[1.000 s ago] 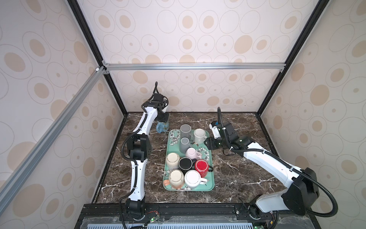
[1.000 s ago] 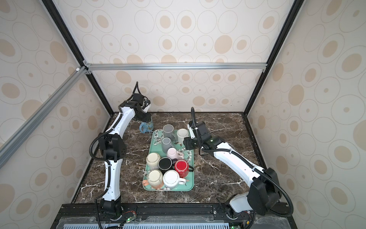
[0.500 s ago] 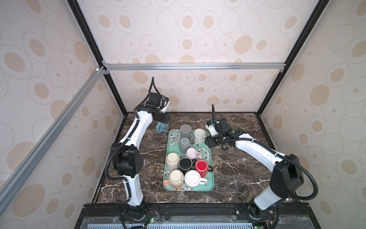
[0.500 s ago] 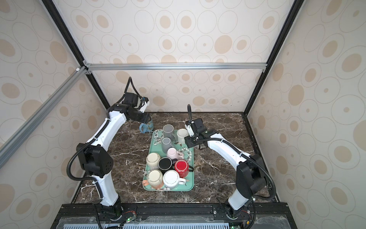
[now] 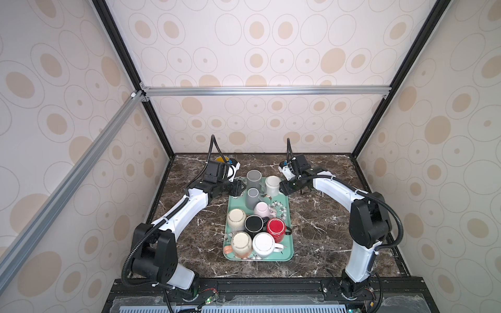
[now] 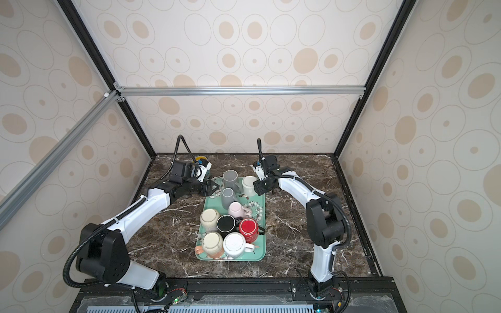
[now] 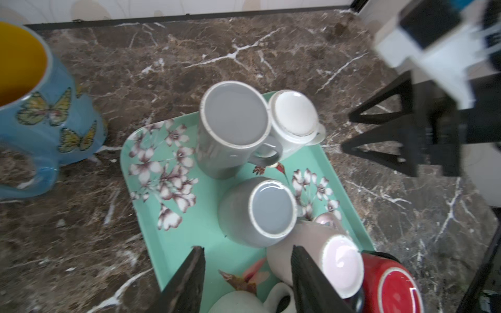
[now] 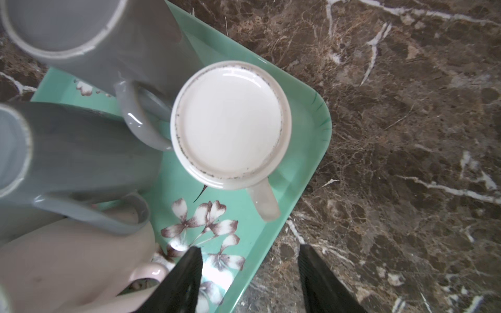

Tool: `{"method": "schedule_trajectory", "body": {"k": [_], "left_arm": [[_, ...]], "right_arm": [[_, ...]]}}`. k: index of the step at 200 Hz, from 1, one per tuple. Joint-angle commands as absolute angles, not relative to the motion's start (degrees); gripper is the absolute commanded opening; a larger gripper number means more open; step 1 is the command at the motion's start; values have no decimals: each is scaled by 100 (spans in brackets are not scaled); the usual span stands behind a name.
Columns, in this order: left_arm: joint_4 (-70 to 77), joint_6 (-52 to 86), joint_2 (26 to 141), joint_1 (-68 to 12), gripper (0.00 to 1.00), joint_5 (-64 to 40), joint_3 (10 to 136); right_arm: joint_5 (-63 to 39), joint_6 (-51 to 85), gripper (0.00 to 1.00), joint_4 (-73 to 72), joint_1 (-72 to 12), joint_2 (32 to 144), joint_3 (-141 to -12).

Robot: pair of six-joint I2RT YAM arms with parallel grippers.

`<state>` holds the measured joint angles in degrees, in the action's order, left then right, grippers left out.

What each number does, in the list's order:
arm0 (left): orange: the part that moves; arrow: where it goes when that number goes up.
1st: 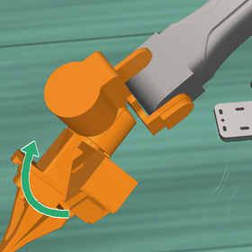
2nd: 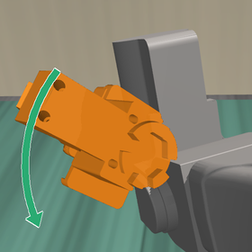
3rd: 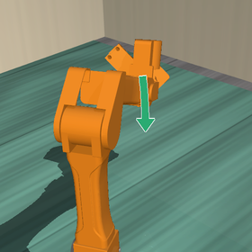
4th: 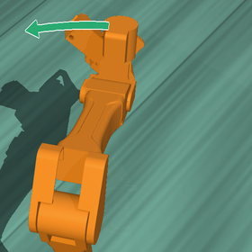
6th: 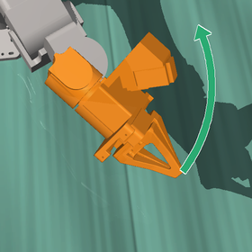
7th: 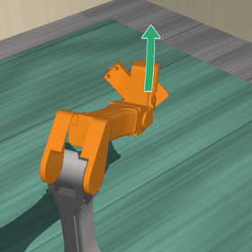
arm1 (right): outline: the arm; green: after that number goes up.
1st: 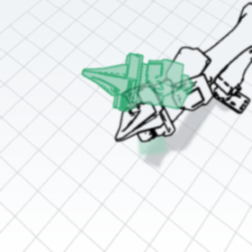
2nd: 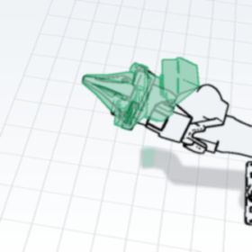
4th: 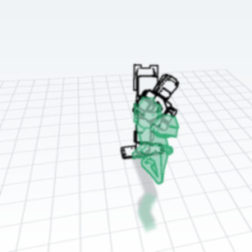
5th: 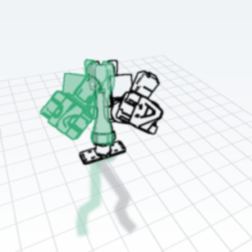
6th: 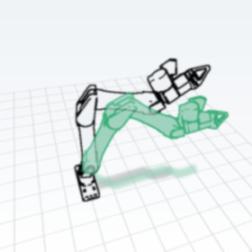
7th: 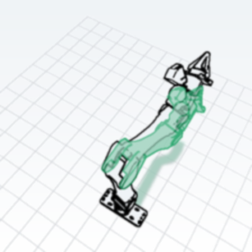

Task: Turn the mug right side up
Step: Pick up the mug from the tray.

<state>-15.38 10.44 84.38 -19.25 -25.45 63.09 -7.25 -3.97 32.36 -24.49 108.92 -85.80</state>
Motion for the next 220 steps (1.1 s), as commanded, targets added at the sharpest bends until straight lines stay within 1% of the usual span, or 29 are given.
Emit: {"method": "schedule_trajectory", "body": {"k": [1, 50, 81, 99, 134, 175, 220], "left_arm": [[-552, 1583, 8262, -2099, 52, -2978, 6048], [136, 2082, 8113, -2125, 52, -3269, 5582], [243, 2110, 8151, -2125, 52, -3295, 5510], [332, 2163, 8180, -2126, 52, -3339, 5471], [577, 2311, 8218, -2123, 52, -3475, 5399], [591, 2320, 8297, -2127, 52, -3502, 5399], [668, 2416, 8289, -2127, 52, -3522, 5314]], "right_arm": [[-687, -638, 60, 3453, -2425, 11135, -8794], [-613, -860, 59, 3575, -2420, 11578, -9174], [-695, -1015, 59, 3702, -2426, 11863, -9495], [-820, -1063, 56, 3754, -2426, 11993, -9651], [-853, -1081, 47, 3827, -2426, 12094, -9738], [-787, -1158, 38, 3857, -2438, 12020, -9569], [-780, -1188, 20, 3751, -2448, 11870, -9318]]}}
